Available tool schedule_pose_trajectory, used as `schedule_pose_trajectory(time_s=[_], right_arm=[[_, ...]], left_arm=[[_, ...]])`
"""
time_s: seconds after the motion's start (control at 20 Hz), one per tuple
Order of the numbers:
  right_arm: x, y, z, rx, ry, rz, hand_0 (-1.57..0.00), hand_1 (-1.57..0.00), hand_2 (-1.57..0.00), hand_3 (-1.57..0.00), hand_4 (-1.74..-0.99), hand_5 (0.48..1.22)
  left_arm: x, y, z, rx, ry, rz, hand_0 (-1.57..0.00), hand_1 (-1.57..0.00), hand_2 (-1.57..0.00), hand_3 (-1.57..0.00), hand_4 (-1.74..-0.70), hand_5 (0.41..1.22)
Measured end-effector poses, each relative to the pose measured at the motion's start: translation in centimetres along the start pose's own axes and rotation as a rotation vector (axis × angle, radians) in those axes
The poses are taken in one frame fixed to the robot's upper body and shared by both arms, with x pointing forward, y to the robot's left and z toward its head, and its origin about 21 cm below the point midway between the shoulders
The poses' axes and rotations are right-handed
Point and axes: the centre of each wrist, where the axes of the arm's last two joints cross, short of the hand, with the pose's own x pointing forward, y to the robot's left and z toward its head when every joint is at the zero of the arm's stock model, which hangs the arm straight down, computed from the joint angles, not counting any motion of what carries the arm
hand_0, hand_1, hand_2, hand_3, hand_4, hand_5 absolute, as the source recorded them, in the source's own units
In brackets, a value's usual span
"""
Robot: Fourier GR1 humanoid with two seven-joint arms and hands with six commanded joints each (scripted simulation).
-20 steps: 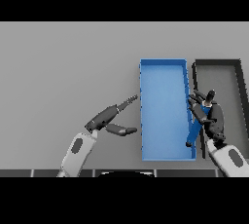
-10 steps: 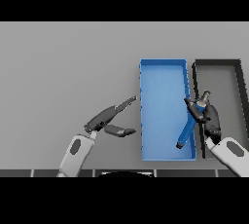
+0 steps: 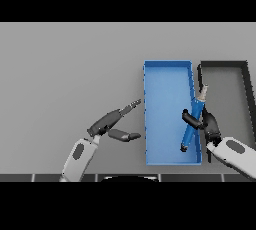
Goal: Pick up the blue pipe and place it into the blue bin.
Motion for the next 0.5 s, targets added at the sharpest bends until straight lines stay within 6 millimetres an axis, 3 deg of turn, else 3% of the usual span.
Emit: schedule_pose_trajectory(time_s=[0.5], right_arm=[[0.65,0.18,0.43,0.019,0.001,0.030,-0.01,-0.01,-0.01,0.00,-1.022,0.643]], left_arm=[[0.06,0.31,0.39,0.013,0.003,-0.002,0.00,0.00,0.00,0.00,-0.88,0.431]])
